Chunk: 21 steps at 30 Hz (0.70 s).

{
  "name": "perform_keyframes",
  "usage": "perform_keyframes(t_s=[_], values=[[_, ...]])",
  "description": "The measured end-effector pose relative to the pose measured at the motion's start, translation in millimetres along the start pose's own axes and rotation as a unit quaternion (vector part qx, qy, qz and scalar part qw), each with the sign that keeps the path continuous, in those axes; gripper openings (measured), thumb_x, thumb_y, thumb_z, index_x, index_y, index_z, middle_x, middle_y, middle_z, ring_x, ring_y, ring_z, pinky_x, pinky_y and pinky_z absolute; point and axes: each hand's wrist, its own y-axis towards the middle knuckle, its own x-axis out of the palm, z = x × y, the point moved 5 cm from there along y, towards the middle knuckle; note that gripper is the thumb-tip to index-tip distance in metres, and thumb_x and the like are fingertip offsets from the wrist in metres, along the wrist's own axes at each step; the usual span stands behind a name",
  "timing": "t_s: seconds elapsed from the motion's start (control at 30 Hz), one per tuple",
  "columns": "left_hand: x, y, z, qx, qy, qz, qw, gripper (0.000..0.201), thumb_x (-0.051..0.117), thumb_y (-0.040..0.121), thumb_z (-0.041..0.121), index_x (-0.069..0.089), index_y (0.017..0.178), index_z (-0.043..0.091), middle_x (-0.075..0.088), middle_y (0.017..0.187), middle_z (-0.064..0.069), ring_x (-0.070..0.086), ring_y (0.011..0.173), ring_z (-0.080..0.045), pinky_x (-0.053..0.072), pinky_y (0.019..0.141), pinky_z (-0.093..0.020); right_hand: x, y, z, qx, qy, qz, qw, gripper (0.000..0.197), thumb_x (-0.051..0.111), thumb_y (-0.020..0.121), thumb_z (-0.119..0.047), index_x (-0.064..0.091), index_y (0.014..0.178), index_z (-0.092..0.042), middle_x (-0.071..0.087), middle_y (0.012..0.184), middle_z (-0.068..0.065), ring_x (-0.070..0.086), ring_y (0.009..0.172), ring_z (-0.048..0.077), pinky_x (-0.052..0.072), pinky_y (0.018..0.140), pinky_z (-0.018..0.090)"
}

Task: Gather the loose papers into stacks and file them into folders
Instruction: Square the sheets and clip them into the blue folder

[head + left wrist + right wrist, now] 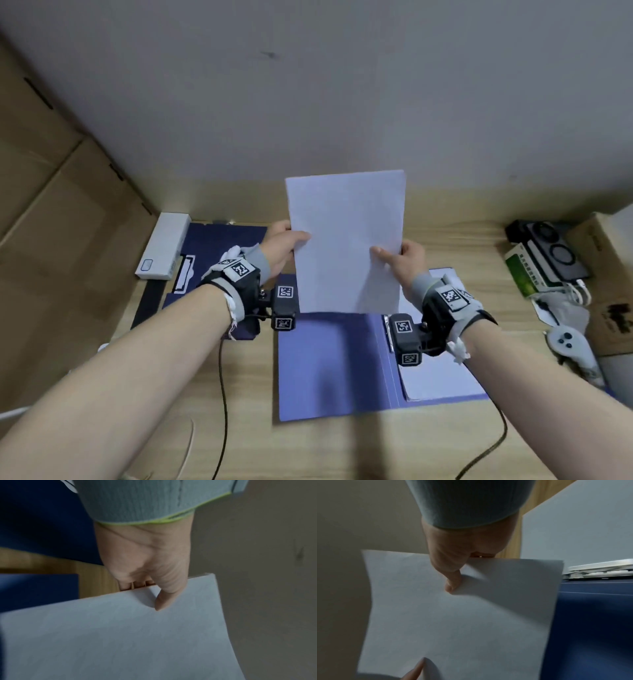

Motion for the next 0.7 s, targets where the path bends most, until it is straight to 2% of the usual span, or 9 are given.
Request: perform_keyframes(t_s=[0.1,0.2,0.23,0.3,0.4,0.5,0.57,0.63,0.7], values=[[1.7,9.8,47.7,0.06,-0.044,0.041,0.996,0.031,0.058,0.084,-0.008,0.06,0.115,-0.004,0.069,0.106,-0.012,0.066,0.09,-0.024,0.054,0.084,-0.037,8.6,28.5,-39.3,-0.039,0.022,-0.001,0.999,0.01,0.075,0.081,-0.005,0.069,0.089,-0.008,0.069,0.078,0.001,0.062,0.054,0.0,0.051,0.056,0.019],[-2.6,21.0,71.9,0.094,-0.023,0.079,0.992,0.021,0.058,0.079,-0.009,0.068,0.095,0.002,0.071,0.098,-0.009,0.066,0.082,-0.021,0.052,0.064,-0.023,18.4,55.5,-54.0,-0.046,0.033,-0.025,0.998,0.012,0.077,0.078,-0.004,0.071,0.086,-0.012,0.072,0.082,-0.001,0.066,0.069,0.009,0.054,0.073,0.028],[-4.6,26.3,71.4,0.1,-0.008,0.094,0.99,0.021,0.059,0.078,-0.01,0.068,0.094,0.002,0.07,0.096,-0.009,0.065,0.081,-0.02,0.051,0.06,-0.021,22.1,62.5,-53.0,-0.044,0.026,-0.033,0.998,0.014,0.077,0.078,-0.004,0.071,0.085,-0.013,0.072,0.083,-0.002,0.066,0.072,0.01,0.054,0.076,0.028],[-5.5,35.5,59.0,0.1,0.031,0.103,0.989,0.024,0.059,0.077,-0.011,0.066,0.098,-0.002,0.068,0.094,-0.011,0.063,0.081,-0.02,0.051,0.067,-0.023,29.3,72.1,-42.1,-0.028,0.016,-0.041,0.999,0.02,0.079,0.076,-0.002,0.069,0.087,-0.016,0.071,0.085,-0.004,0.065,0.072,0.006,0.054,0.074,0.023],[-0.2,49.1,21.6,0.057,0.102,0.102,0.988,0.019,0.059,0.08,-0.007,0.065,0.092,0.007,0.061,0.087,-0.011,0.057,0.082,-0.018,0.045,0.068,-0.028,39.6,83.0,-15.4,-0.001,0.007,-0.049,0.999,0.031,0.08,0.074,-0.001,0.065,0.095,-0.017,0.069,0.09,-0.002,0.063,0.075,0.002,0.051,0.067,0.015],[1.2,56.0,4.7,0.05,0.189,0.112,0.974,0.018,0.056,0.086,-0.002,0.061,0.097,0.011,0.061,0.095,-0.011,0.057,0.091,-0.018,0.046,0.077,-0.031,44.7,87.8,-9.7,0.009,-0.004,-0.035,0.999,0.032,0.079,0.077,-0.003,0.063,0.104,-0.011,0.065,0.089,-0.001,0.057,0.072,0.002,0.046,0.058,0.006],[0.6,55.3,7.0,0.053,0.166,0.115,0.978,0.017,0.057,0.089,0.001,0.063,0.103,0.008,0.064,0.102,-0.012,0.06,0.096,-0.021,0.05,0.078,-0.031,46.0,93.5,-12.2,0.009,0.006,-0.033,0.999,0.03,0.077,0.078,-0.001,0.065,0.105,-0.006,0.065,0.093,0.003,0.059,0.07,0.004,0.048,0.066,0.017],[-0.3,50.7,18.0,0.064,0.15,0.113,0.98,0.013,0.056,0.093,0.005,0.065,0.103,0.006,0.064,0.099,-0.011,0.06,0.091,-0.021,0.049,0.071,-0.028,45.4,95.0,-20.8,0.004,0.022,-0.038,0.999,0.022,0.077,0.078,-0.001,0.067,0.096,-0.008,0.068,0.09,0.005,0.064,0.066,0.005,0.05,0.069,0.027],[2.3,43.2,35.7,0.106,0.155,0.099,0.977,0.014,0.057,0.094,0.008,0.067,0.103,0.002,0.067,0.097,-0.009,0.063,0.088,-0.021,0.052,0.075,-0.032,39.6,93.0,-32.8,-0.003,0.039,-0.028,0.999,0.018,0.078,0.079,-0.006,0.069,0.094,-0.009,0.071,0.083,-0.001,0.067,0.06,0.003,0.053,0.063,0.025]])
